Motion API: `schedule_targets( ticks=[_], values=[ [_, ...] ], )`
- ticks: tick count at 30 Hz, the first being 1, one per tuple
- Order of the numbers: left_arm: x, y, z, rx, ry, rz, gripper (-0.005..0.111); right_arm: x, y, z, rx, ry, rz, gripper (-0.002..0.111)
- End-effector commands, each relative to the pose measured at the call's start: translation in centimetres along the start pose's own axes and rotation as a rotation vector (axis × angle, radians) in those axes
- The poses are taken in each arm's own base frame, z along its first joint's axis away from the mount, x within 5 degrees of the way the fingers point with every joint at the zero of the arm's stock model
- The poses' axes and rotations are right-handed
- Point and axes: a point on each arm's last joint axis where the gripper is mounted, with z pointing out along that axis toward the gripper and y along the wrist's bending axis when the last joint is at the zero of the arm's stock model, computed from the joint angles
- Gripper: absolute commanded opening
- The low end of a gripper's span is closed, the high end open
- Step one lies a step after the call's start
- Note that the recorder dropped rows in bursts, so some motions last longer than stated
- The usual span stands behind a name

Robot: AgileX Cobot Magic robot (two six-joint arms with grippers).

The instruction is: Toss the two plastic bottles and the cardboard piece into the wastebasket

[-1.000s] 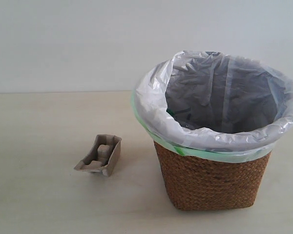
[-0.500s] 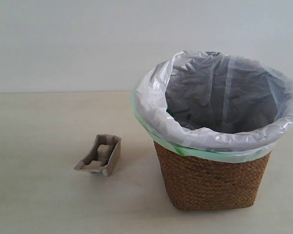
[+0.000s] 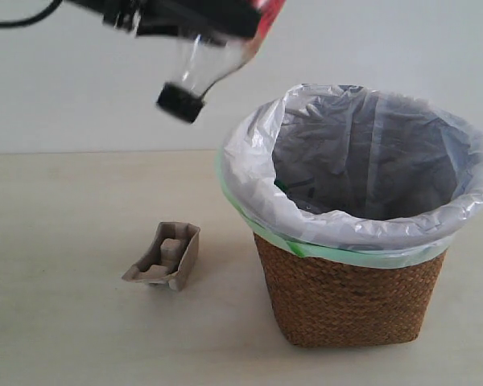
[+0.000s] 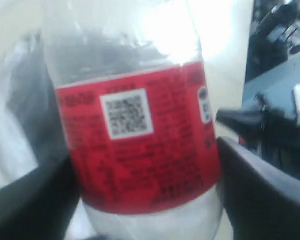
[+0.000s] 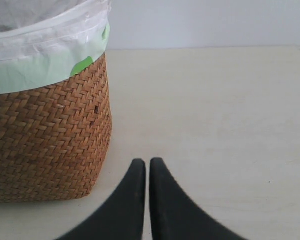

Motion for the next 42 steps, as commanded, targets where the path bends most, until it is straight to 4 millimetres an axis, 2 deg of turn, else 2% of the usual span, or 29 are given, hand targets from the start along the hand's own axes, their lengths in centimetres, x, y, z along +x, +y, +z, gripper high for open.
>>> schedule_targets(
  ticks=[1, 3, 9, 15, 19, 22, 28, 34, 38, 42],
  values=[
    [-2.4, -3.3, 1.1, 0.032, -0.075, 0.122, 0.108, -0.1, 0.0, 0.0, 0.008, -0.014, -0.009, 0.0],
    [-2.1, -3.7, 1.5, 0.033, -0.041, 0.172, 0.107, -0.1, 0.0, 0.0, 0.008, -0.014, -0.009, 0.0],
    [-2.4, -1.8, 1.4, -0.173, -0.054, 0.095, 0.107, -0.1, 0.0, 0.0, 0.008, -0.014, -0.009, 0.0],
    [-1.9, -1.3, 1.4, -0.226, 0.001, 0.141, 0.107, -0.1, 0.0, 0.0, 0.008, -0.014, -0.009, 0.0],
    [-0.9, -0.8, 1.4, -0.257, 0.102, 0.164, 0.107, -0.1, 0.0, 0.0, 0.008, -0.014, -0.009, 0.0],
    [0.5, 0.3, 1.4, -0.34, 0.209, 0.139, 0.107, -0.1, 0.0, 0.0, 0.008, -0.014, -0.009, 0.0],
    [3.7, 3.5, 0.4, -0.653, 0.44, 0.074, 0.107, -0.1, 0.0, 0.0, 0.008, -0.014, -0.009, 0.0],
    [8.3, 5.5, 0.1, -0.686, 0.652, 0.001, 0.107, -0.1, 0.0, 0.0, 0.008, -0.014, -0.009, 0.0],
    [11.0, 6.8, 0.5, -0.685, 0.66, -0.047, 0.107, -0.1, 0.0, 0.0, 0.008, -0.014, -0.009, 0.0],
    [12.6, 7.3, 2.0, -0.654, 0.557, -0.087, 0.107, -0.1, 0.0, 0.0, 0.008, -0.014, -0.009, 0.0]
  ],
)
